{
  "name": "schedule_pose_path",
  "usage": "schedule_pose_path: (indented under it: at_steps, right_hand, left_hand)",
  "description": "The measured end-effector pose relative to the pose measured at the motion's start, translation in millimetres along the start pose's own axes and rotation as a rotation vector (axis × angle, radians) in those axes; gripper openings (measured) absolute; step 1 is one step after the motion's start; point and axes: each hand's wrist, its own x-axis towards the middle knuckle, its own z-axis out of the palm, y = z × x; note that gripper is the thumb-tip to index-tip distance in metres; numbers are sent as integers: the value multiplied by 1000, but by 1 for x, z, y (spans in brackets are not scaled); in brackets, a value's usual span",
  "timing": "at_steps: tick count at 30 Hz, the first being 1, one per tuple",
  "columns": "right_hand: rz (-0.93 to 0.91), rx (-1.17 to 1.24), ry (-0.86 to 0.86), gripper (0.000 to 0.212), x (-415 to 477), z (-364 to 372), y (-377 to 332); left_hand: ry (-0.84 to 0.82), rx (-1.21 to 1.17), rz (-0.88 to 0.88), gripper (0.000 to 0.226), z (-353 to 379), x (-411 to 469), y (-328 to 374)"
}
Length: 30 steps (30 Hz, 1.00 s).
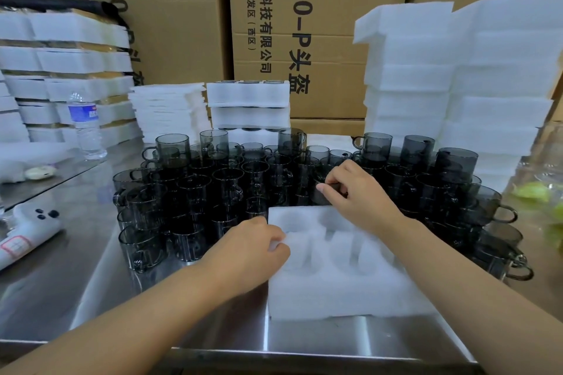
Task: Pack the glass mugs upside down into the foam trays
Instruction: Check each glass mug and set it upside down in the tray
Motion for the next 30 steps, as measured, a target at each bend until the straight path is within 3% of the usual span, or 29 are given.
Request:
schedule_pose_path:
  at_steps: [6, 9, 11, 14, 17, 21, 26, 30]
  right_hand:
    - [-65, 49, 134, 19, 0, 2, -15]
    - [-119, 51, 156, 20, -1, 6, -25]
    - [-179, 12, 195, 20, -3, 7, -28]
    - [-152, 16, 214, 20, -4, 6, -28]
    - [-80, 81, 216, 21, -2, 8, -27]
    - [38, 179, 294, 19, -1, 6, -24]
    - [84, 234, 415, 17, -4, 3, -22]
    - [-11, 197, 376, 18, -6, 7, -21]
  left_hand:
    - [-67, 85, -15, 30, -9, 3, 8]
    - [-114, 236, 13, 14, -22, 7, 15]
    - [-137, 339, 26, 32, -31, 11, 19]
    - [-77, 294, 7, 23, -42, 20, 25]
    - [128, -55, -38, 3, -39, 33, 29]
    - [210, -797, -211, 9, -21, 59, 39]
    - [77, -1573, -342, 18, -3, 82, 49]
    - [-144, -1790, -283, 52, 14, 88, 40]
